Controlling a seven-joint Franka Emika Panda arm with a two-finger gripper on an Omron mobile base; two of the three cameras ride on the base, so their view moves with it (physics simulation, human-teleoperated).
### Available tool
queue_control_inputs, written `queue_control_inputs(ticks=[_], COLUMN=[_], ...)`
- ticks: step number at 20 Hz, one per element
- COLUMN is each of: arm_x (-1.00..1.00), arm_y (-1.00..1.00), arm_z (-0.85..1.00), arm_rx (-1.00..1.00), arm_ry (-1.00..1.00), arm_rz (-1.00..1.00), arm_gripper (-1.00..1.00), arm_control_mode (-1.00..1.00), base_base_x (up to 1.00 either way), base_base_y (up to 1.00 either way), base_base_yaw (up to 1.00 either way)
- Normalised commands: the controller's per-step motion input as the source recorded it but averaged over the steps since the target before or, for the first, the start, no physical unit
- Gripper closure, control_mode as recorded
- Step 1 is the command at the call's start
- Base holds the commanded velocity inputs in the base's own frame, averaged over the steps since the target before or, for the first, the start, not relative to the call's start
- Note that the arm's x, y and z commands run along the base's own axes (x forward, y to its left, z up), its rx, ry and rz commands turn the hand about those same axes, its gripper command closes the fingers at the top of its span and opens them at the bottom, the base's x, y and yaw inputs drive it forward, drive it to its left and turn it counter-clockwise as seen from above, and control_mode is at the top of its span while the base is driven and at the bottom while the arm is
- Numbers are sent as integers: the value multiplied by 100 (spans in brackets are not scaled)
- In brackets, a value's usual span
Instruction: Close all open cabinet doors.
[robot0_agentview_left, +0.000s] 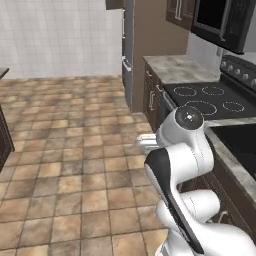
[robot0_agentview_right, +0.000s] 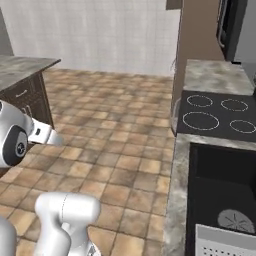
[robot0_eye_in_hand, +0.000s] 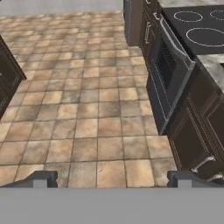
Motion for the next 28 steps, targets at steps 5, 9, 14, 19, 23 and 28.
queue_control_inputs(ticks=[5,9,14,19,23,28], arm_x=[0,0,0,0,0,0], arm_y=[0,0,0,0,0,0], arm_z=[0,0,0,0,0,0], arm_rx=[0,0,0,0,0,0], arm_ry=[0,0,0,0,0,0], arm_rz=[0,0,0,0,0,0], arm_gripper=[-100,-100,-100,-100,-100,-100], arm_control_mode=[100,100,100,100,100,100], base_base_x=[100,100,100,100,100,100], base_base_y=[4,-7,-12,-11,-5,0], base_base_yaw=[37,8,6,2,0,-2])
